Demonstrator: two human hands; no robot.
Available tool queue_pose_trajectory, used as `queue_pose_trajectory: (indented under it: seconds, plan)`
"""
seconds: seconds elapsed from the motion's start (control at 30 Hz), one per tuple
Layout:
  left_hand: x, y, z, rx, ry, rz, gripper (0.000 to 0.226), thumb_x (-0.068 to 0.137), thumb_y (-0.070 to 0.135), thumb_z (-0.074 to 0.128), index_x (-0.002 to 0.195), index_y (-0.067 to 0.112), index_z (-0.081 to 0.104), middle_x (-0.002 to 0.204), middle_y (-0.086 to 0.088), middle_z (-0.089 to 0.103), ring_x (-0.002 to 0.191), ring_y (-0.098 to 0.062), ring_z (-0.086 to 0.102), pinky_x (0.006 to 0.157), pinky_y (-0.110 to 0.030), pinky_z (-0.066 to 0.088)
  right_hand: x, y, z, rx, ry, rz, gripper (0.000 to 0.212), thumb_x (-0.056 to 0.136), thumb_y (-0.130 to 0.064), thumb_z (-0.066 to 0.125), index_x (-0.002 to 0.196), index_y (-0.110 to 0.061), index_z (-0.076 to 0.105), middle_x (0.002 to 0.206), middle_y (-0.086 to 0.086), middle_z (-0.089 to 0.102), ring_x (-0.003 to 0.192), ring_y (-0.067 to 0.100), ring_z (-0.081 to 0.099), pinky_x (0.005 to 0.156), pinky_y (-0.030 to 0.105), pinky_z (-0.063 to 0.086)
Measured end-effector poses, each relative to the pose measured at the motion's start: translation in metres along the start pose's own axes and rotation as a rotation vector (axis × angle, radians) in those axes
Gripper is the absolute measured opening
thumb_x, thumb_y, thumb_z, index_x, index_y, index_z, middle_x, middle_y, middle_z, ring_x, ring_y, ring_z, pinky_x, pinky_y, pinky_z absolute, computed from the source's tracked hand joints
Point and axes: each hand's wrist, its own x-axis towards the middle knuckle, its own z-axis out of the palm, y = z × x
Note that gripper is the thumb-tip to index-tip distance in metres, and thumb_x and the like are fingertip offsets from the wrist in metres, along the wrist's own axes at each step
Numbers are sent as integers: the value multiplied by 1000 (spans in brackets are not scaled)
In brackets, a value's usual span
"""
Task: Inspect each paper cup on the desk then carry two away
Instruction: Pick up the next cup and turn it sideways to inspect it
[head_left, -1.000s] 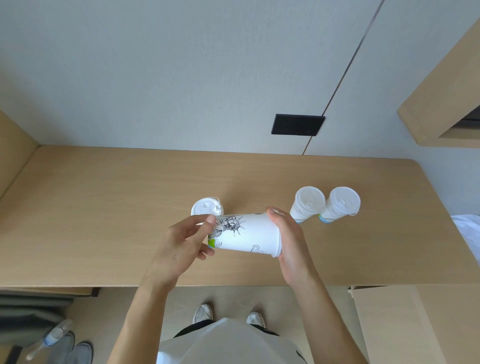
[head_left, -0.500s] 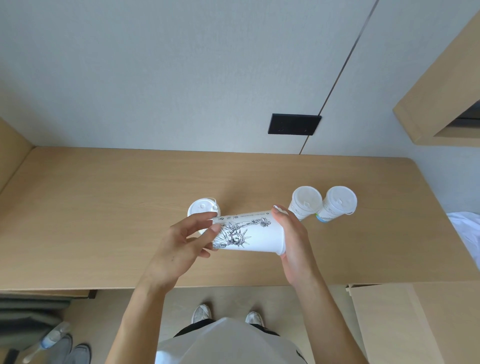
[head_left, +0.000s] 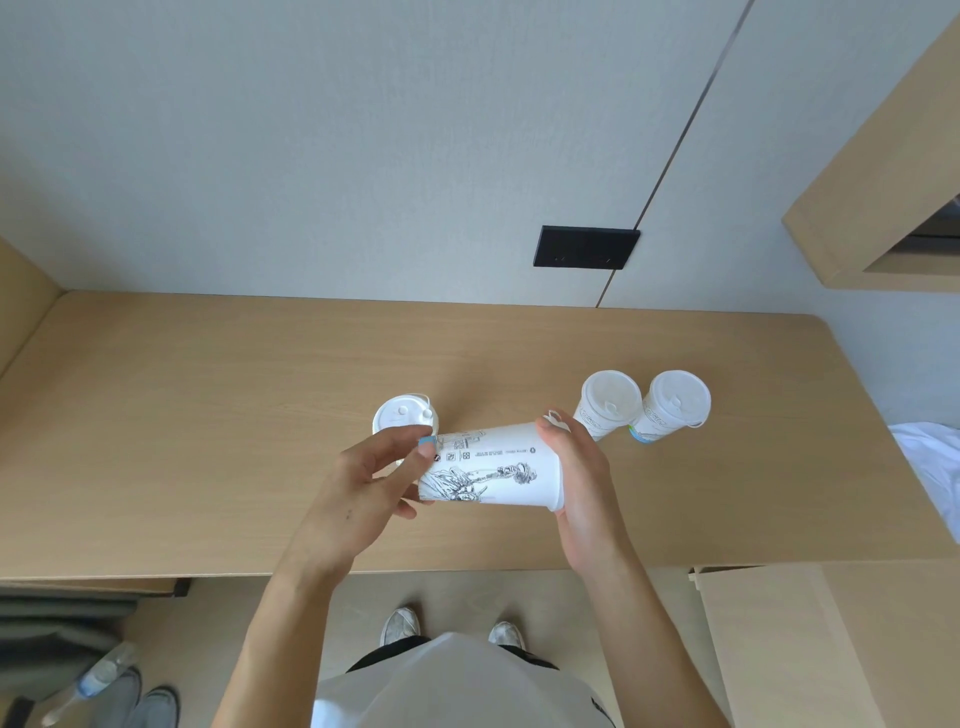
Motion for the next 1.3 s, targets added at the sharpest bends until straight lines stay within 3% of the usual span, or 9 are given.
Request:
queue_pose_trajectory:
  seconds: [0.2,0.37,0.53,0.67,0.83,0.93,1.07,1.13,1.3]
  plan:
    - [-2,1,-1,-30,31,-31,26,98,41,64,116,25,75,110,-2,78,75,-25,76,69,-37,55,3,6,-2,7,-18,-10,56,62,-62,76,112,-37,72,114,-15,65,136,22,57,115,51,41]
    - [-5,1,-5,-42,30,1,28,94,31,72,122,27,73,118,6,76,81,-18,74,82,-41,62,1,4,0,8,-9,-12,54,61,-61,75,110,-37,73,112,-9,67,132,28,59,102,47,48]
    - [-7,4,-4,-59,40,-19,28,94,40,69,117,24,74,109,-2,79,79,-32,77,71,-37,59,-2,4,3,31,-15,-27,54,62,-60,74,110,-36,74,113,-9,67,133,30,58,101,47,49]
    - [-10,4,-10,-77,-1,17,32,90,31,77,122,28,73,122,9,75,98,-23,75,80,-38,59,-3,2,5,43,-6,-33,53,60,-61,74,109,-40,76,120,-10,68,135,23,57,115,54,42]
    - [-9,5,-8,-59,24,-3,30,92,41,72,118,26,73,111,-2,79,84,-30,76,74,-38,58,-5,3,8,58,-15,-51,51,61,-60,73,108,-40,76,119,-9,67,135,25,56,118,57,40]
    - [-10,2,-12,-84,-20,16,38,86,34,82,123,29,72,125,10,75,97,-26,77,84,-37,60,-5,3,8,75,-13,-60,51,61,-59,73,108,-39,76,120,-10,68,135,24,57,117,56,40]
    - [-12,5,-11,-70,6,-7,51,81,56,80,122,27,72,114,0,79,89,-31,77,77,-38,61,-5,3,8,81,-14,-71,53,62,-59,75,110,-36,76,122,-5,68,134,27,58,117,60,41]
    - [-11,5,-10,-74,13,5,41,87,44,75,121,23,72,112,-2,79,88,-37,76,74,-37,60,-5,3,9,80,-22,-80,52,63,-58,74,110,-36,75,119,-5,68,134,29,58,117,59,41]
    - [-12,5,-11,-107,7,8,49,79,43,74,124,23,72,122,3,76,95,-26,78,75,-34,62,-2,4,6,89,-31,-90,49,64,-56,75,109,-34,76,114,-5,70,133,33,59,115,59,41]
